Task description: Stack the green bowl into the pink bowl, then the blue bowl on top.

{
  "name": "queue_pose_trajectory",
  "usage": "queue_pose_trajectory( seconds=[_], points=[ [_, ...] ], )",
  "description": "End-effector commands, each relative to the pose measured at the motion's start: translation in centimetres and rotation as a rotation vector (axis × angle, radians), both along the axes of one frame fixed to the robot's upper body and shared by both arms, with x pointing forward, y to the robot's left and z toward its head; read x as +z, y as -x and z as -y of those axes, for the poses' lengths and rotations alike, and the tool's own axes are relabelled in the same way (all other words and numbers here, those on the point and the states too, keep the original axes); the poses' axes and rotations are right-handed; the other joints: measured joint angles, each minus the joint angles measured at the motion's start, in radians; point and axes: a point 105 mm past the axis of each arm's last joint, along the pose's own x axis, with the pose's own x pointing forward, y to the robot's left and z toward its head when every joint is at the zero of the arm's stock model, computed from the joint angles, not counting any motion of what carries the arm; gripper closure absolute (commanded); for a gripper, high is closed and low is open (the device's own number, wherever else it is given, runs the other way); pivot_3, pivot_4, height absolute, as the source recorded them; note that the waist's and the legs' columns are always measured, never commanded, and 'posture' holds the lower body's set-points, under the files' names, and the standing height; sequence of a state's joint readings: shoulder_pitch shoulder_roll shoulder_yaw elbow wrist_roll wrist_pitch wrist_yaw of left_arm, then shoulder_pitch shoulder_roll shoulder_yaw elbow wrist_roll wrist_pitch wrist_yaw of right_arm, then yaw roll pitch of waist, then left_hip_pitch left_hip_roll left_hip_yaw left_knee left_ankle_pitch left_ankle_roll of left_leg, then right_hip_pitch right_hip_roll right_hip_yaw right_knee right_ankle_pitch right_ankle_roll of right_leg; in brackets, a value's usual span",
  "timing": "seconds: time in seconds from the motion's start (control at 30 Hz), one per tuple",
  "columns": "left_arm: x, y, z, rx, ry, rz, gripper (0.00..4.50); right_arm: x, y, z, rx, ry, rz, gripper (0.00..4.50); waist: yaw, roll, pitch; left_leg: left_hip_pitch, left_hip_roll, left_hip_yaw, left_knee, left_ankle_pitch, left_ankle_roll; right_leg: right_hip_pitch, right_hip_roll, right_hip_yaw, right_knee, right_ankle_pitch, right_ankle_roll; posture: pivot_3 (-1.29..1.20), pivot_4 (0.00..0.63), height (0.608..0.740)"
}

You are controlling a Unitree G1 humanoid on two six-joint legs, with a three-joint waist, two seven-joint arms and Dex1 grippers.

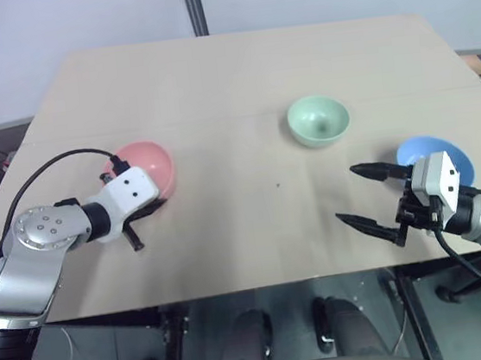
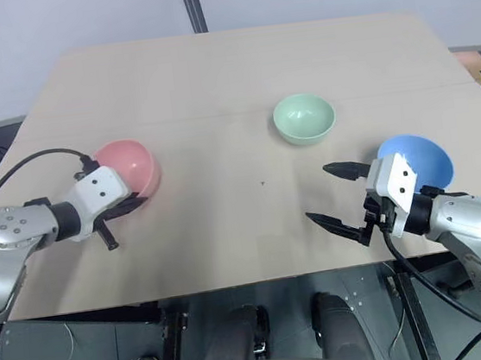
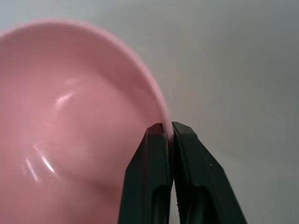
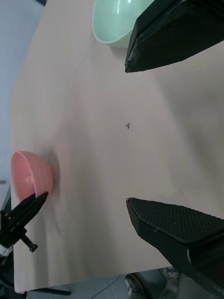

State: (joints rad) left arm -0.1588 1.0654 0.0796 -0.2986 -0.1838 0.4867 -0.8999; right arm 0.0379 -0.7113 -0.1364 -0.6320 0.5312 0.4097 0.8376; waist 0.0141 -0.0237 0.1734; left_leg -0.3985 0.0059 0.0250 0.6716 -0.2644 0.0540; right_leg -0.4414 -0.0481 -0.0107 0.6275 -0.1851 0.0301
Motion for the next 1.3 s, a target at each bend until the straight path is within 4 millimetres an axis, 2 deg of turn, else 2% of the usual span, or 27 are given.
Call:
queue_pose_trajectory(
  seconds=[0.03,0.17,0.37,0.47,0.6,0.73,0.87,0.93,1.0,1.03,1.3],
  points=[
    [3.4,1.6,4.7,-0.247,0.148,0.041,4.35,1.4,0.3,0.2,-0.027,-0.006,0.079,0.0,0.001,0.0,0.0,0.0,0.0,0.0,0.0,0.0,0.0,0.0,0.0,0.0,0.0,0.0,-0.001,0.0,0.15,0.74],
    [3.8,3.4,8.2,-0.5,0.185,-0.011,4.35,1.4,0.3,0.4,-0.065,-0.011,0.088,0.0,0.0,0.0,0.0,-0.001,-0.001,0.0,0.002,0.0,0.0,0.0,-0.001,0.0,0.0,0.002,-0.003,0.0,0.15,0.74],
    [1.5,0.9,11.9,-0.705,0.038,-0.042,4.35,1.2,1.5,0.5,-0.137,-0.021,0.09,0.0,0.005,0.001,-0.001,0.002,-0.002,-0.002,0.004,0.0,0.0,0.005,0.002,-0.001,0.0,0.0,0.0,0.0,0.15,0.74],
    [0.9,0.1,12.8,-0.766,-0.001,-0.062,3.57,1.2,2.1,0.7,-0.17,-0.012,0.091,0.0,-0.001,0.0,-0.001,0.001,-0.002,-0.002,0.006,0.0,0.0,0.005,0.002,0.0,0.0,0.0,0.001,0.0,0.15,0.74],
    [1.0,-0.7,13.7,-0.81,0.021,-0.058,1.73,1.1,2.4,1.1,-0.211,-0.014,0.089,0.0,-0.001,0.0,-0.001,0.001,-0.001,-0.002,0.007,0.0,0.001,0.005,0.002,0.0,0.0,0.001,0.002,0.0,0.15,0.74],
    [2.8,-1.5,13.7,-0.767,0.108,-0.021,0.05,1.2,2.1,1.0,-0.215,-0.004,0.091,0.0,-0.002,0.0,-0.001,0.001,-0.001,-0.002,0.009,0.0,0.001,0.005,0.003,0.0,0.001,0.0,0.002,0.0,0.15,0.74],
    [5.0,-0.6,12.5,-0.724,0.236,-0.016,0.05,1.2,0.1,0.9,-0.211,0.049,0.107,0.0,-0.009,0.0,-0.001,0.001,0.0,-0.002,0.011,0.0,0.001,0.005,0.003,0.0,0.002,0.0,0.002,0.0,0.15,0.74],
    [6.0,-0.3,11.9,-0.695,0.309,-0.001,0.05,1.1,-1.7,1.2,-0.231,0.101,0.123,0.0,-0.013,0.0,-0.001,0.001,0.0,-0.002,0.012,0.0,0.001,0.005,0.003,0.0,0.003,0.0,0.002,0.0,0.15,0.74],
    [7.9,0.7,11.6,-0.728,0.472,0.027,0.05,1.0,-4.0,1.6,-0.248,0.141,0.126,0.0,-0.015,0.0,-0.001,0.001,0.0,-0.002,0.012,0.0,0.001,0.005,0.002,0.0,0.004,0.0,0.002,0.0,0.15,0.74],
    [8.4,0.9,11.0,-0.708,0.482,0.054,0.05,1.2,-5.1,1.6,-0.242,0.154,0.131,0.0,-0.016,0.0,0.0,0.001,0.0,-0.002,0.012,0.0,0.001,0.005,0.002,0.0,0.004,0.0,0.002,0.0,0.15,0.74],
    [9.1,2.5,8.5,-0.6,0.499,0.065,0.05,1.8,-12.0,0.7,-0.2,0.275,0.189,0.0,-0.027,0.0,0.0,0.001,-0.001,-0.002,0.013,0.0,0.001,0.004,0.002,0.001,0.006,0.002,0.001,0.0,0.15,0.74]
  ],
)
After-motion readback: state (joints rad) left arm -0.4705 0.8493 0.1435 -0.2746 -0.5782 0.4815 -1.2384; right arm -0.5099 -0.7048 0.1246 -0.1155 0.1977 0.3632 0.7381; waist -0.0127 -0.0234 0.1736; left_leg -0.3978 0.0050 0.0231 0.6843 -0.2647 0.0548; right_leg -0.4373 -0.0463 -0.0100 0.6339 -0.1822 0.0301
